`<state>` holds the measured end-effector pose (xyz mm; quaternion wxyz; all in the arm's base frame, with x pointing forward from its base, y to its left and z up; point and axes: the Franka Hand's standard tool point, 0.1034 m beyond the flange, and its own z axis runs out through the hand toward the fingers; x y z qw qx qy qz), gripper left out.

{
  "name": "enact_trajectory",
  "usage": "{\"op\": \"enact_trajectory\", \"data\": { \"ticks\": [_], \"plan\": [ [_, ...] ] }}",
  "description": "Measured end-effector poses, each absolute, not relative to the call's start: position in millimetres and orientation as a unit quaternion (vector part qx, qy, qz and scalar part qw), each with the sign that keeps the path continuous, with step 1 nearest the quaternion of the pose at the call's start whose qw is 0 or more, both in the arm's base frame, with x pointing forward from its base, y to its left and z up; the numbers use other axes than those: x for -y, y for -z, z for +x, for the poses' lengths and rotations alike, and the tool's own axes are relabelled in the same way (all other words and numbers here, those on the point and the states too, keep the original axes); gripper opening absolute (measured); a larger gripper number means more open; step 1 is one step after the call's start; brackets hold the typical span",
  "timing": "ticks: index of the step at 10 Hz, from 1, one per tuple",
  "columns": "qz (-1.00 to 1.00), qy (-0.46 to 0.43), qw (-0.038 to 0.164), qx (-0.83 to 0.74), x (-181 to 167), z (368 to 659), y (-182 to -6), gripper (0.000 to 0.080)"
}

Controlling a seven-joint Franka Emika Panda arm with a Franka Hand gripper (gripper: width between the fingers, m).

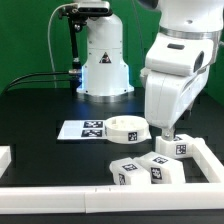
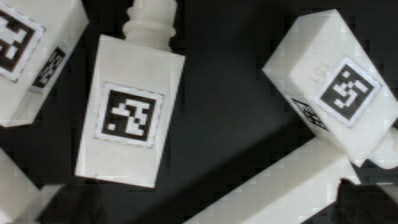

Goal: Assemble stool

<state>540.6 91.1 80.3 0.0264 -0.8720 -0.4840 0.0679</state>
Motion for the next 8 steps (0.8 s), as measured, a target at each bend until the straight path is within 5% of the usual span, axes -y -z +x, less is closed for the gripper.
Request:
{"op": "enact_trajectory", "data": {
  "ticks": [5,8],
  "plan": [
    [-0.872,-0.067,0.027,0.484,-87,541,-79.3,0.0650],
    [-0.882,-0.066,0.028,0.466,-61,558,-63.0,0.0650]
  ]
}}
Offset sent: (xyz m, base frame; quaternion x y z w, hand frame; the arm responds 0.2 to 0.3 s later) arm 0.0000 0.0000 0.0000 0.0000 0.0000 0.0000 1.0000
